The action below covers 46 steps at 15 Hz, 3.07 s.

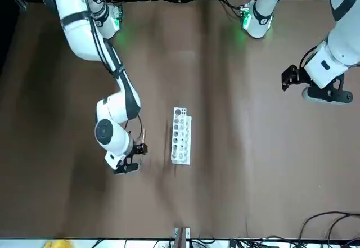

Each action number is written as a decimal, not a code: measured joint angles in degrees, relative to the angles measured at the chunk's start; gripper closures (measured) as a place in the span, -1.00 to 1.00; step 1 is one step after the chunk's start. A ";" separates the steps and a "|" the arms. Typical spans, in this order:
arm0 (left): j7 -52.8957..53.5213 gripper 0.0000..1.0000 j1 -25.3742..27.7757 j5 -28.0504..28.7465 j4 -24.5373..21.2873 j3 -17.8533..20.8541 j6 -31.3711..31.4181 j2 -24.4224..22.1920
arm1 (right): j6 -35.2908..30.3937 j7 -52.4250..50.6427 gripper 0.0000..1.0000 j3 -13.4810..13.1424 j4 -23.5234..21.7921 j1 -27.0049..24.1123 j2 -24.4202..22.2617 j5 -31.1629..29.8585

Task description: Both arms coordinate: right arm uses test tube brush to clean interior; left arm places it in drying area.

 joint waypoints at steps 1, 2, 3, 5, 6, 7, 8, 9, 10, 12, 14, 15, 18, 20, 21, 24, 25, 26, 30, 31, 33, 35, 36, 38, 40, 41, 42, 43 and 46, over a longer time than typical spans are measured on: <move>0.00 -0.99 0.00 0.00 -0.08 0.00 0.00 0.01 | -0.04 1.56 -0.71 -0.03 1.05 0.22 1.17 0.00; 0.00 -0.99 0.00 0.00 -0.13 -0.02 0.00 0.01 | -0.07 2.72 -0.69 -0.04 2.00 0.35 2.19 0.00; 0.00 -0.99 0.00 0.00 -0.15 -0.05 0.00 0.01 | -0.13 3.38 -0.67 -0.06 2.73 0.40 2.90 0.00; 0.00 -0.99 0.00 0.00 -0.18 -0.13 0.00 0.01 | -0.55 4.69 -0.59 -0.06 3.50 0.46 3.77 0.08; 0.00 -0.99 -0.01 0.00 -0.22 -0.20 0.00 0.01 | -0.64 5.93 -0.44 -0.06 3.64 0.52 4.07 0.14; 0.00 -0.99 -0.01 0.00 -0.30 -0.26 -0.02 0.06 | -0.64 6.82 -0.24 -0.06 3.66 0.60 4.35 0.18; 0.00 -0.99 0.00 0.00 -0.51 -0.26 -0.06 0.11 | -0.64 7.32 -0.10 -0.06 3.66 0.67 4.62 0.22; 0.00 -0.99 0.01 0.00 -0.75 -0.26 -0.07 0.18 | -0.64 7.62 -0.08 -0.06 3.67 0.73 4.90 0.25; 0.00 -0.99 0.01 0.00 -0.91 -0.26 -0.07 0.26 | -0.61 7.87 -0.08 -0.06 3.73 0.78 5.20 0.27; 0.00 -0.99 0.01 0.00 -0.96 -0.27 -0.24 0.32 | -0.52 8.03 -0.06 -0.07 3.88 0.79 5.73 0.36; 0.00 -0.99 0.01 0.00 -0.97 -0.40 -0.38 0.32 | -0.70 8.12 0.01 -0.14 4.13 0.79 5.79 0.36; 0.00 -0.99 0.01 0.00 -0.97 -0.52 -0.41 0.32 | -0.77 8.18 0.08 -0.20 4.19 0.79 5.81 0.37; 0.00 -0.99 0.01 0.00 -0.97 -0.70 -0.43 0.32 | -0.93 8.57 0.39 -0.55 4.29 0.80 5.80 0.35; 0.00 -0.99 0.01 0.00 -0.97 -0.70 -0.44 0.32 | -0.96 8.79 0.58 -0.72 4.29 0.81 5.81 0.35; 0.00 -0.99 0.01 0.00 -0.97 -0.71 -0.44 0.32 | -0.65 8.80 0.69 -0.75 4.29 0.80 5.85 0.36; 0.00 -0.99 0.02 0.00 -0.97 -1.00 -0.55 0.32 | -0.44 8.85 0.96 -0.76 4.29 0.81 5.92 0.34; 0.00 -0.99 0.02 0.00 -0.97 -1.34 -0.64 0.32 | -0.44 8.83 0.96 -0.76 4.29 0.81 5.92 0.30; 0.00 -0.99 0.01 0.00 -0.97 -1.69 -0.68 0.32 | -0.45 8.59 0.96 -0.75 4.29 0.81 5.92 0.26; 0.00 -0.99 0.02 0.00 -0.97 -2.04 -0.70 0.32 | -2.51 2.58 0.96 -0.30 5.10 1.10 5.64 0.50; 0.00 -0.99 0.01 0.00 -0.96 -2.05 -0.70 0.32 | -5.35 -0.26 0.96 -0.22 6.04 1.33 4.69 0.58; 0.00 -0.99 0.01 0.00 -0.95 -2.06 -0.70 0.32 | -8.54 -4.10 0.96 -0.22 6.63 1.35 2.60 0.62; 0.00 -0.99 0.02 0.00 -0.95 -2.16 -0.70 0.32 | -13.94 -8.90 0.96 -0.32 6.85 1.24 -0.04 0.64; 0.00 -0.99 0.01 0.00 -0.96 -2.28 -0.70 0.32 | -15.97 -12.12 0.96 -0.35 6.85 1.07 -1.15 0.68; -0.01 -0.99 0.01 0.00 -0.95 -2.48 -0.70 0.32 | -18.16 -19.89 0.96 -0.52 6.85 0.34 -2.67 2.63; -0.03 -0.99 0.01 0.00 -0.94 -2.54 -0.70 0.32 | -18.63 -28.28 0.96 -0.68 6.85 -1.25 -3.38 6.95; -0.03 -0.99 0.01 0.00 -0.93 -2.55 -0.70 0.31 | -18.68 -32.38 0.96 -0.69 6.85 -2.14 -3.49 8.56; -0.03 -0.99 0.02 0.00 -0.92 -2.55 -0.70 0.30 | -18.70 -36.32 0.96 -0.68 6.85 -2.73 -3.50 9.55; -0.03 -0.99 0.02 0.00 -0.89 -2.56 -0.70 0.27 | -18.70 -39.64 0.96 -0.63 6.85 -2.98 -3.50 10.03; -0.08 -0.99 0.20 0.00 -0.88 -2.56 -0.70 0.04 | -18.56 -48.87 0.96 1.40 6.88 -3.30 -3.51 12.52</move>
